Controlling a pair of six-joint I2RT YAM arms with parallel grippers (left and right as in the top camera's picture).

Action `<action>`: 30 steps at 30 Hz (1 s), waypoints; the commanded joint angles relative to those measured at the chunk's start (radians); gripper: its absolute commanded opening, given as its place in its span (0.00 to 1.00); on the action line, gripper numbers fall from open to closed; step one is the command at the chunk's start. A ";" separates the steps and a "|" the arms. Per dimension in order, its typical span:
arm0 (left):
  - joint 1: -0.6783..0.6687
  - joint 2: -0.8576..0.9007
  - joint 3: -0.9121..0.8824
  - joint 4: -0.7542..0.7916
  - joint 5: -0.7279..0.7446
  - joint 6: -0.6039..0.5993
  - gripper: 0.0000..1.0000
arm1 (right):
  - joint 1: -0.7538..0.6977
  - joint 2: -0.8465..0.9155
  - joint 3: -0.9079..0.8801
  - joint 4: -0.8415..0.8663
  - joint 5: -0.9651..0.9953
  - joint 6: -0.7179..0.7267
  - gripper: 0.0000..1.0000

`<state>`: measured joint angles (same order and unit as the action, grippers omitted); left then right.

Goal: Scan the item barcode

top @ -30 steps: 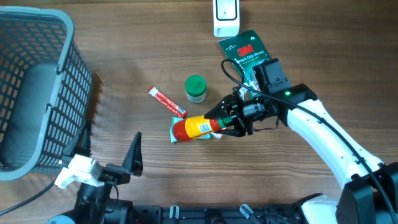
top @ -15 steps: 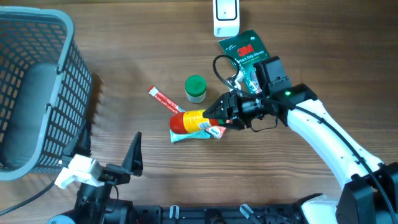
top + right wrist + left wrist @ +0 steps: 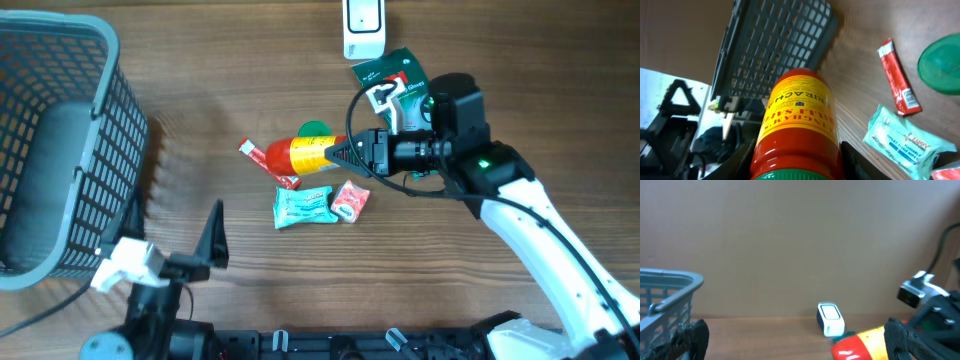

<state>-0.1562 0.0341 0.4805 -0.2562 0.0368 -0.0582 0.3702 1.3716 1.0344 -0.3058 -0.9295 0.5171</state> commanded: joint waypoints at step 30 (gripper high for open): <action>-0.005 0.295 -0.213 -0.329 -0.027 -0.003 1.00 | -0.012 0.109 0.005 0.388 0.688 -0.572 0.24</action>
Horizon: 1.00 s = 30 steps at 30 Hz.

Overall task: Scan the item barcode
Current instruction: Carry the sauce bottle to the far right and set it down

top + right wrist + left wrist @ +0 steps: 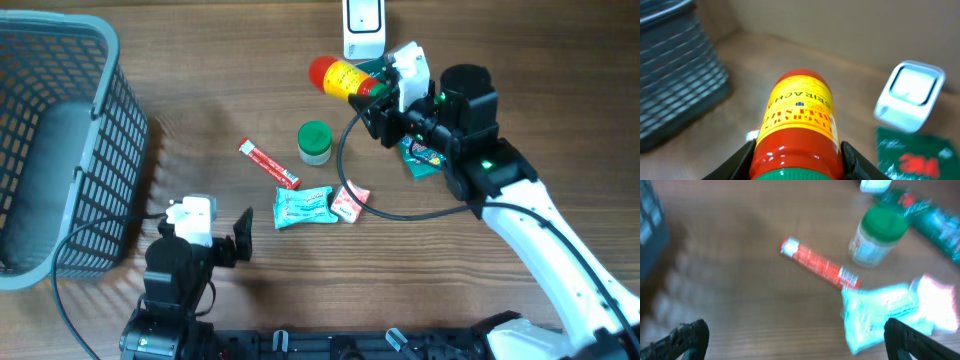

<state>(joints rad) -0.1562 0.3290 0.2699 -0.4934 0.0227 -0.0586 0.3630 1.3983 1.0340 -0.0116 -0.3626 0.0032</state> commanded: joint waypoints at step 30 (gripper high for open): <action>-0.005 0.000 -0.003 -0.286 -0.013 -0.002 1.00 | -0.080 0.934 0.510 0.812 0.307 -0.066 0.31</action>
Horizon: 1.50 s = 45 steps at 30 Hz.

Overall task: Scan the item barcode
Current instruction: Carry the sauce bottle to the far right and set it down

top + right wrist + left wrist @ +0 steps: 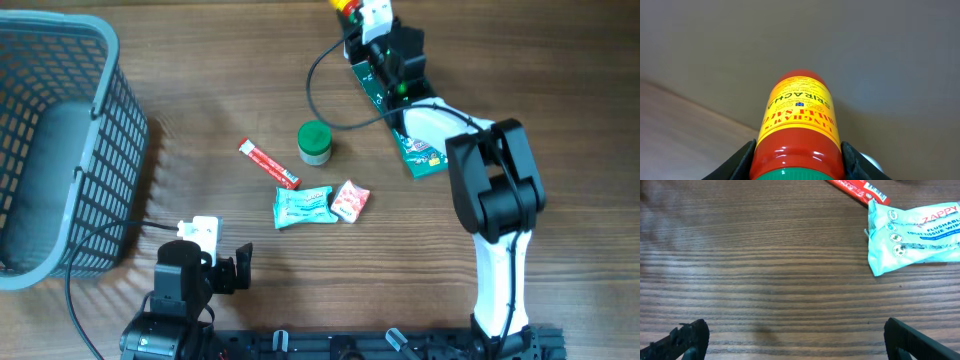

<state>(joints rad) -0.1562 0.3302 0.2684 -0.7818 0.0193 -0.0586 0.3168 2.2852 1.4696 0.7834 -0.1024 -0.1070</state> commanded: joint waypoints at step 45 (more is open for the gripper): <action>-0.005 -0.001 -0.001 0.003 -0.010 -0.002 1.00 | -0.995 -0.351 0.075 -1.203 0.193 0.669 0.41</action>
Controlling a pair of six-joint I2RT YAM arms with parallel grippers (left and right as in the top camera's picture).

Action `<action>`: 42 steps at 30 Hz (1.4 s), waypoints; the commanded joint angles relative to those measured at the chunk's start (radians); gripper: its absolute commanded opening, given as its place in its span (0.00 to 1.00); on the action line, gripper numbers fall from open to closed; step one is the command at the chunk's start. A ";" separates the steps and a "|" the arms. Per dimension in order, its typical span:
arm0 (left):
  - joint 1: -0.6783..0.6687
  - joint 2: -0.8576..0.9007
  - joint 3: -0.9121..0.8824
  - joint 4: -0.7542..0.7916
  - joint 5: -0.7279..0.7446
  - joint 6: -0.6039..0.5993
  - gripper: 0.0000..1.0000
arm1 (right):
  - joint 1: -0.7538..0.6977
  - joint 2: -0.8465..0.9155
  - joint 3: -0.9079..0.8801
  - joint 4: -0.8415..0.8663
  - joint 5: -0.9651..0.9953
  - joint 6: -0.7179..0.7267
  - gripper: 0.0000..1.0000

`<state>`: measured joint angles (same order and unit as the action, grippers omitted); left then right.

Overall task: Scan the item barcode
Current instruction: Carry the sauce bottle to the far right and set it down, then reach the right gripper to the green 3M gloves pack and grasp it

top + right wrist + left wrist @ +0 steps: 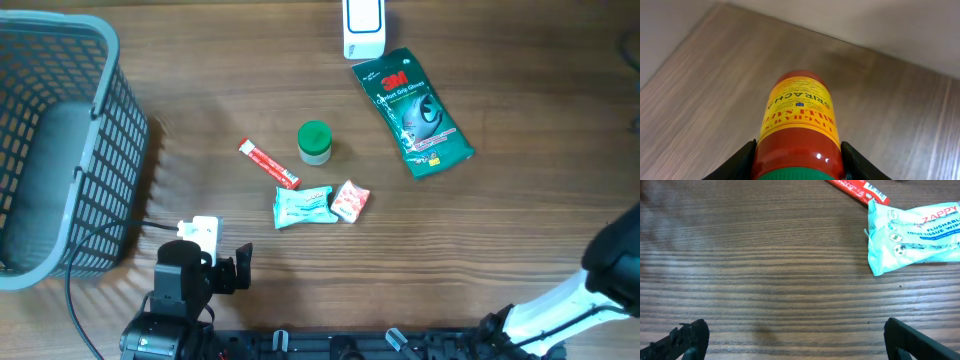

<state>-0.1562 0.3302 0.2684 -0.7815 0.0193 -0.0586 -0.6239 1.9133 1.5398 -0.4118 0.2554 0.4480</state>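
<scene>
The sriracha bottle (799, 120), red with a yellow label and a green cap, fills the right wrist view. My right gripper (797, 161) is shut on it, black fingers (737, 160) on both sides, over bare wood. In the overhead view bottle and right gripper are out of sight; only part of the right arm (612, 275) shows at the lower right. The white scanner (362, 25) lies at the table's far edge. My left gripper (795, 340) stands open and empty low over the table, near the front edge (240, 262).
A grey basket (55, 130) stands at the left. A green 3M packet (412, 112), a green-lidded jar (314, 142), a red sachet (268, 163), a teal wipes packet (303, 205) and a small red packet (350, 200) lie mid-table.
The right arm has left the far edge by the scanner and now shows only at the overhead view's lower right. It still holds the bottle, over wood instead of the wall. The left arm is unchanged.
My right gripper first held the sriracha bottle over the middle of the table, beside the green jar. Then the bottle was next to the scanner, then past it at the far edge. My left gripper, raised at first, came down low over the table and stayed.
</scene>
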 commanded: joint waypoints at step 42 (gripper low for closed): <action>-0.005 -0.001 -0.001 0.002 -0.010 -0.002 1.00 | -0.132 0.010 0.005 -0.105 -0.928 0.164 1.00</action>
<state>-0.1562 0.3302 0.2684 -0.7818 0.0193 -0.0586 -0.8043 1.9896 1.5398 -0.5167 -0.2802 0.5861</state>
